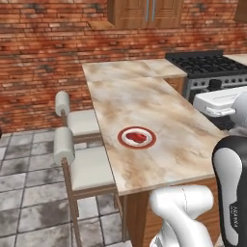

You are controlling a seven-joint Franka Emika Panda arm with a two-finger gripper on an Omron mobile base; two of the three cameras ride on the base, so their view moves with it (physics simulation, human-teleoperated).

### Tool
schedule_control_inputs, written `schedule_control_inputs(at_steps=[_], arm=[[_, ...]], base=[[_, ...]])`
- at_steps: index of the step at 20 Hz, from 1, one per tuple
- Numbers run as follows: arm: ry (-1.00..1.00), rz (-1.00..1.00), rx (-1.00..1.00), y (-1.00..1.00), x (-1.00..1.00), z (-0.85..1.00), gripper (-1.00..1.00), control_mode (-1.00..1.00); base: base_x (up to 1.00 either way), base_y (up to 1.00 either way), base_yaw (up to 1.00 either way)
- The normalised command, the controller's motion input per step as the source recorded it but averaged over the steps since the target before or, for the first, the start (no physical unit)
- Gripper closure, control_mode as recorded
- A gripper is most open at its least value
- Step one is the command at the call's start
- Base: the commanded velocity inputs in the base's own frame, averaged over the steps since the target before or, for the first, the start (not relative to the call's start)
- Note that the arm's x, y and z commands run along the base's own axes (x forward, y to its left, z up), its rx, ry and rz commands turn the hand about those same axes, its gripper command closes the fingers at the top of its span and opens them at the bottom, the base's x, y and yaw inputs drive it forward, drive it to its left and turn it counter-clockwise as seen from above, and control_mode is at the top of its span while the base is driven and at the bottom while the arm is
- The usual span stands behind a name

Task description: Retrieve the shaker from the cabinet and place it next the steak on a plate on the dining table.

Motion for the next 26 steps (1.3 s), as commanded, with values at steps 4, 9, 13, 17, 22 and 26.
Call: schedule_control_inputs(at_steps=[4,9,13,17,22,26], arm=[[0.00,0.00,0.00,0.00,0.00,0.00,1.00,1.00],[0.00,0.00,0.00,0.00,0.00,0.00,1.00,1.00],[0.11,0.00,0.00,0.03,0.11,-0.33,1.00,-1.00],[0.20,0.09,0.00,0.00,0.52,-0.66,1.00,-1.00],[0.09,0.33,0.00,0.00,0.34,-0.66,1.00,-1.00],[0.00,0.50,0.00,0.00,0.33,-0.60,1.00,-1.00]], base=[[-0.67,0.06,-0.15],[-0.47,0.17,-0.03],[0.00,0.04,0.00],[0.00,0.00,0.00],[0.00,0.00,0.00],[0.00,0.00,0.00]])
